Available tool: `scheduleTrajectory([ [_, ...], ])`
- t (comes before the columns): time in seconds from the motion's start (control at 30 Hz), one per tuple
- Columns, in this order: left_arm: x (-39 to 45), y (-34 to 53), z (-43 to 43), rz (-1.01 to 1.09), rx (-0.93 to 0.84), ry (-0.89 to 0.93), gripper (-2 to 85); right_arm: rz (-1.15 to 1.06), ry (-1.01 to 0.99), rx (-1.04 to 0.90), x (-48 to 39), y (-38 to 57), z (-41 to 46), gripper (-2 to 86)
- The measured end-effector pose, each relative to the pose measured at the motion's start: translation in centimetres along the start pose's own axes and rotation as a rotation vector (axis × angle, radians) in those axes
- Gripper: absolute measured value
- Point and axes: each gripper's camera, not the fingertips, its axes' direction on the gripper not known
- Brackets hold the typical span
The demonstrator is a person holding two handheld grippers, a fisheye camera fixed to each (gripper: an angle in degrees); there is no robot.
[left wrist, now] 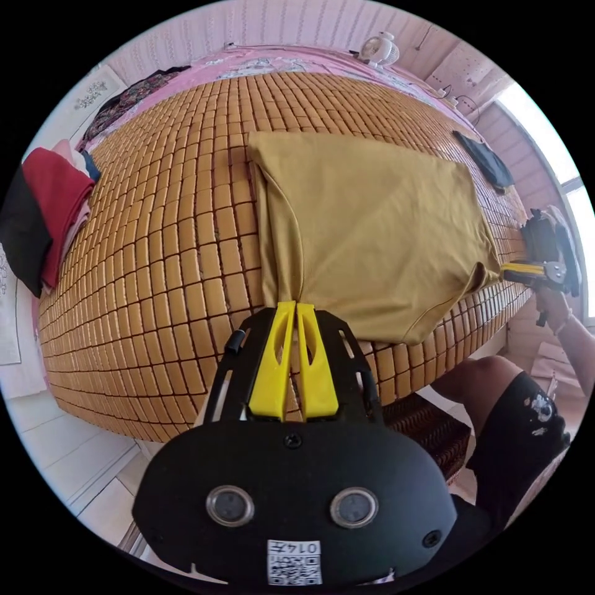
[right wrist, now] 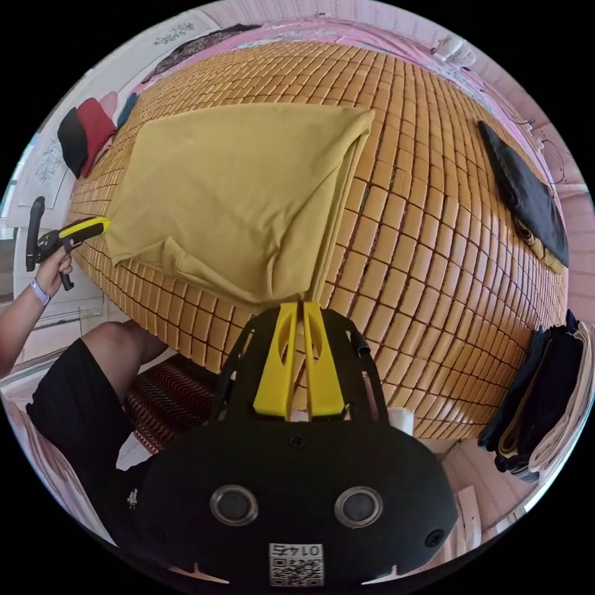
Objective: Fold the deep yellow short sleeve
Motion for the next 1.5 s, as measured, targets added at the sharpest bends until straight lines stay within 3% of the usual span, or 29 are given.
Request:
scheduleTrajectory([
  [0.3,1.9,3.4,-0.6,-0.013,0.078,-0.053,-1.0,-0.019,0.118,0.052,-2.5,2.4,-0.9,-0.8],
  [0.5,2.1,6.1,-0.9,-0.007,0.123,-0.045,-1.0,0.035,0.066,0.084,-2.2,4.5,-1.6,-0.9],
  [0.8,1.2,11.2,-1.1,-0.009,0.239,0.008,-1.0,0.079,0.096,0.301,-3.1,11.1,-2.1,-0.8],
  [0.87,1.6,14.0,-1.5,-0.029,0.281,0.004,-1.0,0.108,0.075,0.355,-3.1,13.8,-2.5,-0.6],
  [1.0,1.7,20.1,-3.7,-0.098,0.308,0.016,-1.0,0.124,-0.061,0.263,-3.3,18.5,-3.3,0.0],
  [1.07,1.2,24.5,-6.8,-0.165,0.486,0.046,-1.0,0.137,-0.064,0.321,-3.9,22.5,-4.6,0.2],
  [1.23,0.9,29.0,-10.1,-0.222,0.565,0.107,-1.0,0.243,-0.091,0.524,-5.3,28.6,-7.1,2.2],
  [1.33,2.8,30.7,-9.4,-0.179,0.551,0.185,-1.0,0.204,-0.112,0.607,-7.0,30.5,-7.4,3.7],
  [1.5,6.8,31.1,-8.9,-0.021,0.523,0.119,-1.0,0.101,-0.16,0.637,-9.6,31.1,-7.4,5.3],
])
